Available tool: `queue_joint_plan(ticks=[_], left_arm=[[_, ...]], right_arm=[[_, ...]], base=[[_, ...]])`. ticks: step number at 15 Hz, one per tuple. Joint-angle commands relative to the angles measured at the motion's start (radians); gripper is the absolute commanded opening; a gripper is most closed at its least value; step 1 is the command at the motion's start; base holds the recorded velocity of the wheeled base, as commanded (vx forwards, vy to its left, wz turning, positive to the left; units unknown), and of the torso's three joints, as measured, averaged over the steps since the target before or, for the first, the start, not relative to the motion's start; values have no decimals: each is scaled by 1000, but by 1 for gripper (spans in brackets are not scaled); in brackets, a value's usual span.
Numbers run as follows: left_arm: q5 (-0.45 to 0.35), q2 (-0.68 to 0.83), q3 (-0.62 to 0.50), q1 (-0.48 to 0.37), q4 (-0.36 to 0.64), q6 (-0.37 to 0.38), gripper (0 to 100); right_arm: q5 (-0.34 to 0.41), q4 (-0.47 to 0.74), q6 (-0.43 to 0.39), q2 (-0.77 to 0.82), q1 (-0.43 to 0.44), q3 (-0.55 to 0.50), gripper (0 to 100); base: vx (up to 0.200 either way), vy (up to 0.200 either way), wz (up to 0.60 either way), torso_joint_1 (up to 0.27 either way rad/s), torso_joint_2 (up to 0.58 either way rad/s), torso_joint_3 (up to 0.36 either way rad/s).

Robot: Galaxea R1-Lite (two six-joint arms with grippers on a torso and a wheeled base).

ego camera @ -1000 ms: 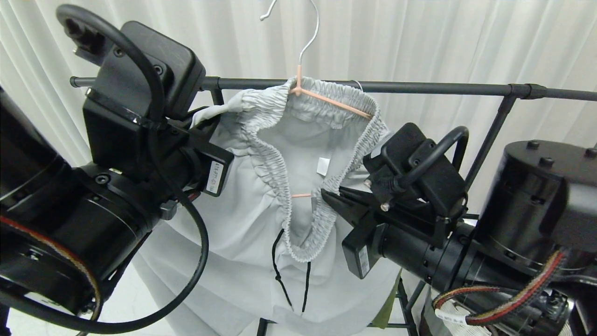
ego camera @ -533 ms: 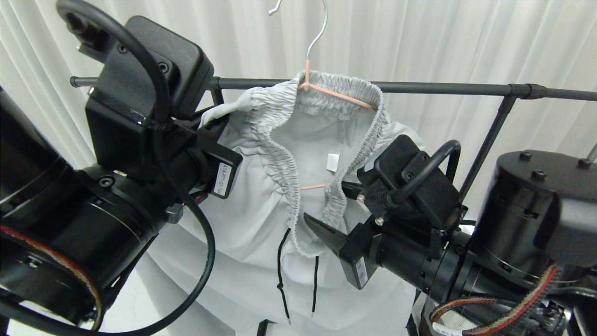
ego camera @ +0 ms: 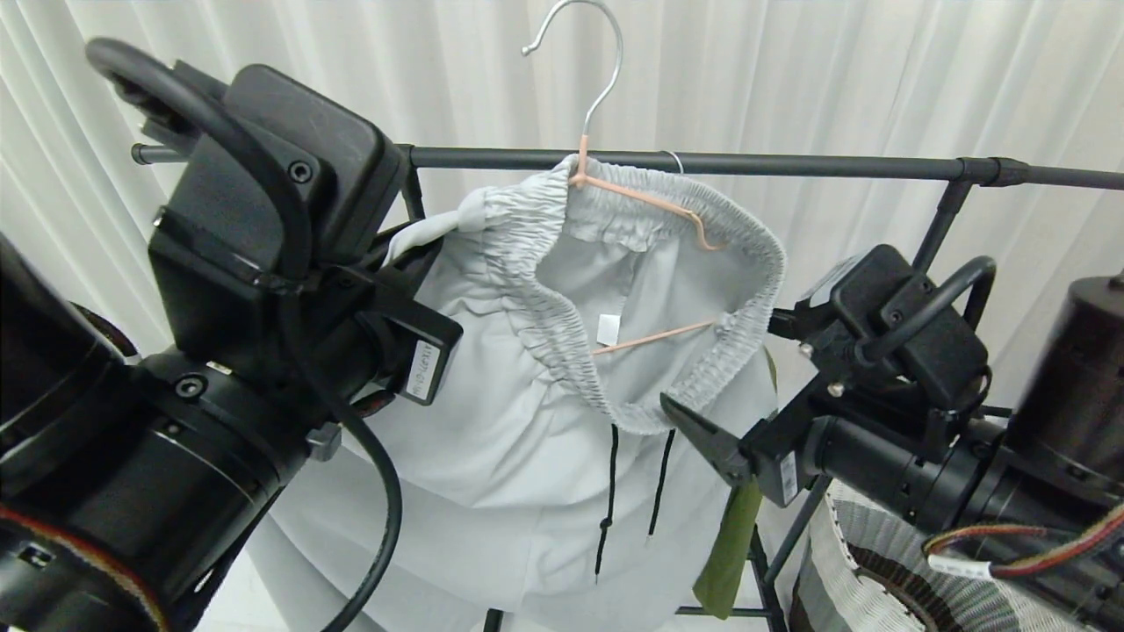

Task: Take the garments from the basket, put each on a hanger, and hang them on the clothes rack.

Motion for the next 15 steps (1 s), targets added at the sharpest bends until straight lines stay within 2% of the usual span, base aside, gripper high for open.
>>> queue_joint_plan(ticks=[1,6,11,15], left_arm=[[-9,-14,41,-14,-28,6,0],[-9,-9,44,-23,-56,6,0],[-10,-12,43,-26,-57,5,0],[-52,-10,44,-26,-62,3,0]], right_arm=[[5,1,-16,-39,-78,-7,100],[19,98,-31,-85,-75,-23,100],[52,222,-29,-240,-55,103,100],[54,258,-29,-286,-127,109,100]], base=[[0,0,0,0,0,0],[0,0,0,0,0,0],[0,0,0,0,0,0],[0,0,0,0,0,0]])
